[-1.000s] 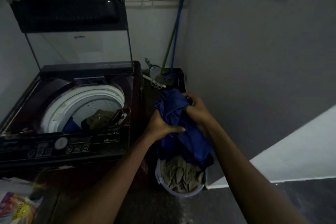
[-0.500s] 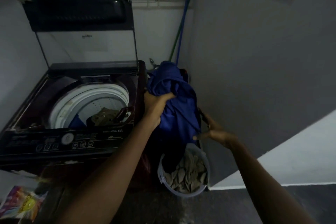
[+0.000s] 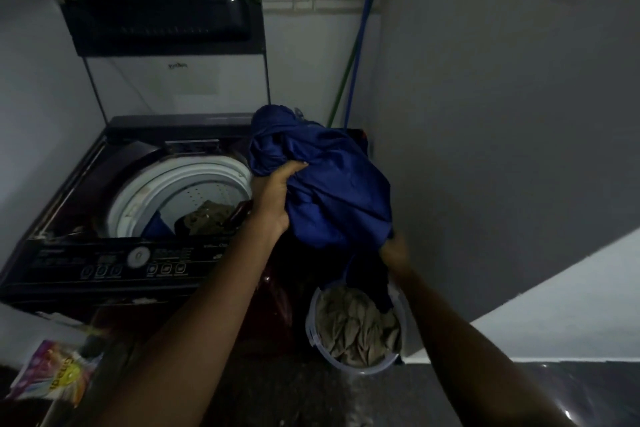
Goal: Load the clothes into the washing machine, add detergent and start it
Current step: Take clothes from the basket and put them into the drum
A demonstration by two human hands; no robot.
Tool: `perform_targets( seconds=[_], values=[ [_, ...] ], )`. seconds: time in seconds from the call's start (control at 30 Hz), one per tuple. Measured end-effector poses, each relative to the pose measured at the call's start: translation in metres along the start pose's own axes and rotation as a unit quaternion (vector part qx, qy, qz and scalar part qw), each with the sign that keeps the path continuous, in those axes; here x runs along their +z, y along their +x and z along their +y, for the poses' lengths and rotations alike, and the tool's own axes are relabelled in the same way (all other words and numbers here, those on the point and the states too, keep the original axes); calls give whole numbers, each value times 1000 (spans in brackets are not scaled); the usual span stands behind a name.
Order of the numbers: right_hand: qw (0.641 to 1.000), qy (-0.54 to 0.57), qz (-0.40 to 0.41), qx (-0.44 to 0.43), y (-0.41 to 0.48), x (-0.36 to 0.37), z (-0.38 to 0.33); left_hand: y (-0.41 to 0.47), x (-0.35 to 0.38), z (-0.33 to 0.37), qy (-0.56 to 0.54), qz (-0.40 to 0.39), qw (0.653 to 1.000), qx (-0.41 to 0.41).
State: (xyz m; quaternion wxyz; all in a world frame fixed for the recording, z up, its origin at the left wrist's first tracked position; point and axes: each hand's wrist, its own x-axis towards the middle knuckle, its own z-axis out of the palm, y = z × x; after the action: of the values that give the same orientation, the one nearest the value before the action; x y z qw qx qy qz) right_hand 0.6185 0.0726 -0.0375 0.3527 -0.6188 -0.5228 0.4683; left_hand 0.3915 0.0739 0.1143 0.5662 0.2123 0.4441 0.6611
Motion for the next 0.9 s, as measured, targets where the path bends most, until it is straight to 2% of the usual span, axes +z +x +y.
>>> perform_targets(
  seconds=[0.03, 0.07, 0.1, 0.2, 0.3, 0.4, 0.47, 0.57, 0.67, 0.73, 0.83, 0.9],
  values=[
    [999, 7, 20, 33, 9, -11, 2, 1, -6, 1, 46, 26, 998, 19],
    [996, 8, 44, 83, 2, -20, -25, -2, -11, 0, 75, 65, 994, 40],
    [993, 26, 53, 97, 4, -29, -30, -3, -15, -3, 115, 94, 987, 63],
    [992, 78, 79, 62, -23, -41, -101, -12, -15, -19, 217, 92, 967, 93],
    [996, 75, 38, 15, -35, -40, -148, -16, -15, -29, 333, 72, 933, 118],
    [992, 87, -67, 65, -45, -30, -180, -22, -6, -38, 440, 18, 891, 114],
    [990, 73, -111, 55, -53, -27, -189, -27, -1, -36, 456, -10, 884, 103],
    [982, 113, -129, 79, -58, -30, -184, -29, -6, -28, 437, -99, 891, 72],
    [978, 123, -142, 89, -64, -29, -184, -28, -9, -26, 465, -211, 860, 12],
    [976, 127, -153, 84, -68, -25, -184, -27, -9, -33, 498, -192, 845, 42],
    [980, 96, -161, 66, -70, -22, -188, -23, -15, -52, 481, -86, 864, 121],
    [981, 88, -164, 55, -67, -23, -190, -35, -12, -51, 465, -46, 871, 149]
  ],
)
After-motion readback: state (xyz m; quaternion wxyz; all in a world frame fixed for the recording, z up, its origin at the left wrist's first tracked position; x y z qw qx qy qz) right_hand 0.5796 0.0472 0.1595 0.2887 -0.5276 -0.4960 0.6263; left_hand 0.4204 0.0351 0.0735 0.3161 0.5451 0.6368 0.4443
